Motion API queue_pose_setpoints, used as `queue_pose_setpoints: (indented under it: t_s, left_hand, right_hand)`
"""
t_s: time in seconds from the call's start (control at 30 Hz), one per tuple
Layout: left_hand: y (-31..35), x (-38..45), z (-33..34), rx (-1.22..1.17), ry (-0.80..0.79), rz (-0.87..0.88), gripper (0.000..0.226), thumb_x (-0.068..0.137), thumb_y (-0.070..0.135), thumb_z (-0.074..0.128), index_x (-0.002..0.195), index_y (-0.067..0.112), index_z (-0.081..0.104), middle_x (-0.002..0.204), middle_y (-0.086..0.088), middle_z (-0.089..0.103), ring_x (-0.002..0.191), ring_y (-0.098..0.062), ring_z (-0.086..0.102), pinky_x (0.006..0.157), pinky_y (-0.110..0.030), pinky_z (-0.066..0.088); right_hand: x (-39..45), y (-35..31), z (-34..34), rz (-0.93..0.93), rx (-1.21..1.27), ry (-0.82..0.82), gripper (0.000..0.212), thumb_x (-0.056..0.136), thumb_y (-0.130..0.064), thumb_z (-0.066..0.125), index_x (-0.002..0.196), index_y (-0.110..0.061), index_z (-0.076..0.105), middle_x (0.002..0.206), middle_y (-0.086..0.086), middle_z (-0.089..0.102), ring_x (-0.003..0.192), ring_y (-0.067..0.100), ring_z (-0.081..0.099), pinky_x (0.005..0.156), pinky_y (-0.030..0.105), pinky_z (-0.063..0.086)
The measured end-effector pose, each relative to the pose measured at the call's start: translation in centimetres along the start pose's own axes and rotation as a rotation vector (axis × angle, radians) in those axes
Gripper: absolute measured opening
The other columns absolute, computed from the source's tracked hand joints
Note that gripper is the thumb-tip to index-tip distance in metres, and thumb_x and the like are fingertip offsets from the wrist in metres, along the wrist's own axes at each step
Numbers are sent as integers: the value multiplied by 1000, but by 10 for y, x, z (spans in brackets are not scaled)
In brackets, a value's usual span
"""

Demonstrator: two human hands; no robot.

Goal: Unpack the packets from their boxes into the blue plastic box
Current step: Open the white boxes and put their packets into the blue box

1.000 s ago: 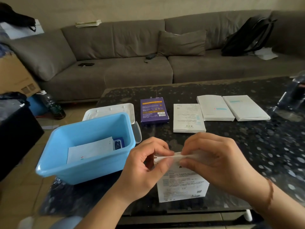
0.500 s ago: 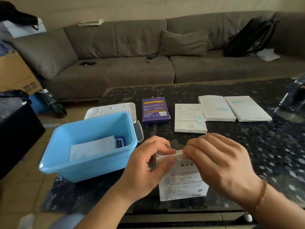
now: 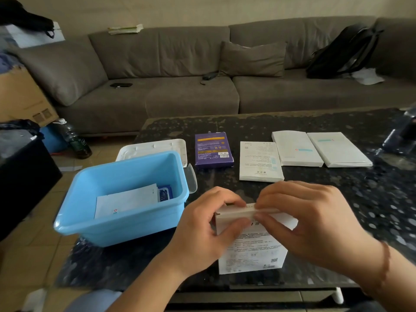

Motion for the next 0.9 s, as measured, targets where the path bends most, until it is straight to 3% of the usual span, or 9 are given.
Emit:
queue_pose_setpoints:
  t_s: [0.17,0.33,0.47,0.57,0.63,0.73,0.8,0.9]
  left_hand:
    - [1,0,7,-11,-23,-29,22,92,25,66,112,17,66,106,14,66,98,-12,65,77,-20,52]
    - [4,3,6,-33,-33,-24,22,93,21,66,115,19,70,107,14,69,99,-10,67,78,-19,53]
    - [4,3,7,-16,-57,3,24,93,20,67,116,14,70,110,10,69,101,-10,67,81,-21,53]
    - [5,2,7,19,-64,34,23,94,21,66,116,15,69,109,9,69,99,-9,67,79,-22,55]
    - [7,2,6,44,-60,61,21,95,23,65,114,16,69,107,10,69,95,-7,67,74,-21,55]
    - [8,2,5,86,-56,107,20,95,25,65,113,18,68,104,10,69,90,-5,67,68,-22,56]
    - [8,2,6,94,-67,127,20,95,25,64,115,19,67,105,8,70,90,-5,68,66,-26,57]
    - [7,1,6,96,-72,139,20,96,23,64,115,19,68,106,8,70,91,-7,68,69,-30,57]
  right_hand:
    - [3,-11,0,-111,-116,7,6,85,-19,69,80,-19,73,84,-8,70,67,20,66,51,34,51]
    - [-3,-23,8,-262,-331,33,23,91,0,50,84,-8,70,82,6,66,61,29,60,53,40,51]
    - [-4,-18,11,-232,-333,44,27,94,-2,44,87,-6,70,81,8,65,61,30,60,54,40,52]
    - [-1,-12,16,-161,-288,-5,17,86,-1,54,88,-12,67,82,2,64,63,25,61,54,37,51]
    - [3,-6,17,-83,-237,-32,18,79,-1,61,86,-17,63,81,-4,61,61,20,59,50,28,43]
    - [6,-3,17,-16,-210,-54,16,82,-8,57,87,-23,52,79,-8,57,60,16,53,49,22,29]
    - [3,-4,16,-25,-198,-38,10,87,-12,52,87,-22,55,82,-8,58,65,16,55,49,22,32]
    - [-5,-9,13,-85,-200,32,9,87,-7,61,86,-14,67,89,-2,65,78,20,61,58,28,48]
Point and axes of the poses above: each hand's wrist, its own x-axis towards the middle knuckle, its own z-axis out of the palm, y = z × x, the point moved 8 cm from there along x, towards the middle knuckle
